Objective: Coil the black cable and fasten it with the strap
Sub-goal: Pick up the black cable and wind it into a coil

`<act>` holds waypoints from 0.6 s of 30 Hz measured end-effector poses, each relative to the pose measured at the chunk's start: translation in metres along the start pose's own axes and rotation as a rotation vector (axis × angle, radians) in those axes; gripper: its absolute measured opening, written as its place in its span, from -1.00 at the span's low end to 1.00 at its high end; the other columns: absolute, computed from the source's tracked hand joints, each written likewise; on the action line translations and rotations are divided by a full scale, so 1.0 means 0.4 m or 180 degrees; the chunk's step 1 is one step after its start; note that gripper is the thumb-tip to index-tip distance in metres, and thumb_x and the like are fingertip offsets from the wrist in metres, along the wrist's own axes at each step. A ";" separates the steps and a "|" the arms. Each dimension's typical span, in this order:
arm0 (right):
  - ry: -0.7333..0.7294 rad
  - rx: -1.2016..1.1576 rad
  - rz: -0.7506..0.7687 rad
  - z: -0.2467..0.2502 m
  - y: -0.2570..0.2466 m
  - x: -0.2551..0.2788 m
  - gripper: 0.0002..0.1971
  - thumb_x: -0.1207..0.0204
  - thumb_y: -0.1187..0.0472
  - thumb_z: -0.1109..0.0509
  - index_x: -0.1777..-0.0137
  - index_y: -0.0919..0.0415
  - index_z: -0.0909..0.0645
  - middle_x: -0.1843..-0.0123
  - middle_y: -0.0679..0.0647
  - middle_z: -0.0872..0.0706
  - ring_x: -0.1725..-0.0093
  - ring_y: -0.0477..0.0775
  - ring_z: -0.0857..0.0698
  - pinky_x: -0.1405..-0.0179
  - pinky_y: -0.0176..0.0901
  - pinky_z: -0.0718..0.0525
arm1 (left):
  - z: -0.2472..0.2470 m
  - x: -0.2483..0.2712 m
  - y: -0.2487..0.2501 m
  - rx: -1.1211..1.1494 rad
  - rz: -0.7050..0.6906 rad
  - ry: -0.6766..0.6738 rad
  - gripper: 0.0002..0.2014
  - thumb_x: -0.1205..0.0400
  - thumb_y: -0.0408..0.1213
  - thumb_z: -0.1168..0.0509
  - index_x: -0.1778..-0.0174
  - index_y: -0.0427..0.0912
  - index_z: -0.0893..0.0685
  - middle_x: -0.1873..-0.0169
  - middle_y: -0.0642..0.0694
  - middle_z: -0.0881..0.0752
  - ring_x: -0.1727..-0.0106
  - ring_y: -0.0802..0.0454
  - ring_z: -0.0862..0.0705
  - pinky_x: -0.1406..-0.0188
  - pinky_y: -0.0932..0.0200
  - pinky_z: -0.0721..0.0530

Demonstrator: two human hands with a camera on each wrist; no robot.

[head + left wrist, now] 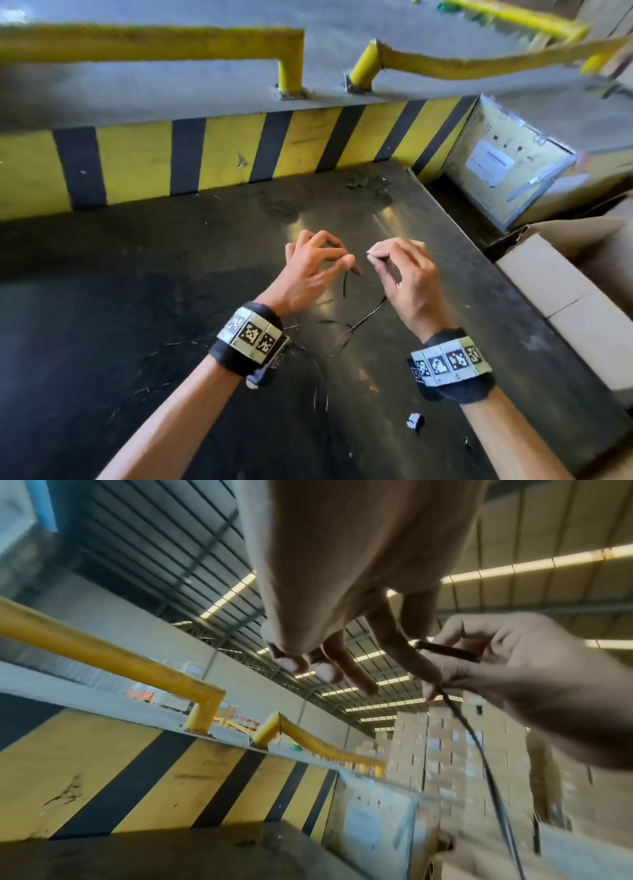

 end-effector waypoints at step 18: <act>-0.0294 -0.2129 0.0175 -0.048 -0.421 -0.328 -0.84 -0.73 0.21 -0.40 -0.11 0.27 -0.77 0.20 0.11 -0.86 0.18 0.02 -0.83 0.09 -0.16 -0.75 | 0.520 0.260 0.270 0.2720 -0.0974 0.0948 -0.66 -0.85 -0.35 -0.01 -0.11 -0.45 -0.67 0.01 -0.34 -0.72 0.01 -0.21 -0.65 -0.03 -0.08 -0.57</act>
Point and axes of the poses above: each hand's wrist, its own x-axis away from the middle knuckle, its own z-axis out of the back of the hand, y = z × x, the point moved 10 cm from there along -x, towards the middle knuckle
